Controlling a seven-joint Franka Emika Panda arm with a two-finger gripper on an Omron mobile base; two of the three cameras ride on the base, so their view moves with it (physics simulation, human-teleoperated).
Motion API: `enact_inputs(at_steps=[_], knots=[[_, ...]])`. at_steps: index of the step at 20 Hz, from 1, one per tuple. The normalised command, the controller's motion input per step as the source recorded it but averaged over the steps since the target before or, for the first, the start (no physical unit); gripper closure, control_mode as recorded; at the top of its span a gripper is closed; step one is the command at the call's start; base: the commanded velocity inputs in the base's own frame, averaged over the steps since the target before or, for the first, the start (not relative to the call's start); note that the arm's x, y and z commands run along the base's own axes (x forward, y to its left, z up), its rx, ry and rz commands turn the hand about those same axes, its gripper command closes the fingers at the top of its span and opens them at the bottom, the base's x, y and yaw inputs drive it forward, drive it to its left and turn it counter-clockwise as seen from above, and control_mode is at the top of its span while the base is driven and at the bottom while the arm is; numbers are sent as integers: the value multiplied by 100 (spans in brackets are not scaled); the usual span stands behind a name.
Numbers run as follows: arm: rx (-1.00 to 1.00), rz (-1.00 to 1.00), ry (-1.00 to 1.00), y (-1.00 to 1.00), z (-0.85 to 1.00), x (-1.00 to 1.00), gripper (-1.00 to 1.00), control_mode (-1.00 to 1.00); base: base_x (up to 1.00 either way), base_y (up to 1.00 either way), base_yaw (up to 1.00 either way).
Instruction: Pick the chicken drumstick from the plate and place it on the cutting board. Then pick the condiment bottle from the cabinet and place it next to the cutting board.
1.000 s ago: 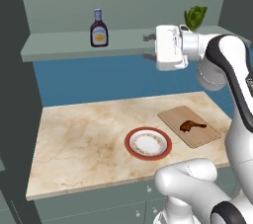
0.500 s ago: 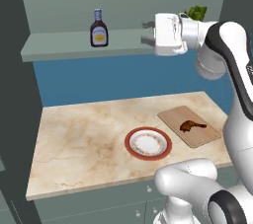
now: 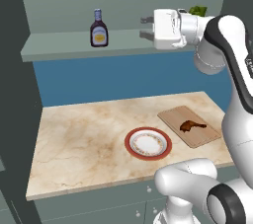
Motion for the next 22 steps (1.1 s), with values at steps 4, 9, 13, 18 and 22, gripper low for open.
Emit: enact_inputs(at_steps=[4,9,13,18,22], knots=[[0,0,0,3,0,12,-100,-100,0,0,0],[0,0,0,7,0,23,-100,-100,0,0,0],[0,0,0,10,0,27,-100,-100,0,0,0],[0,0,0,3,-4,30,-100,-100,0,0,0],[0,0,0,1,-6,29,-100,-100,0,0,0]])
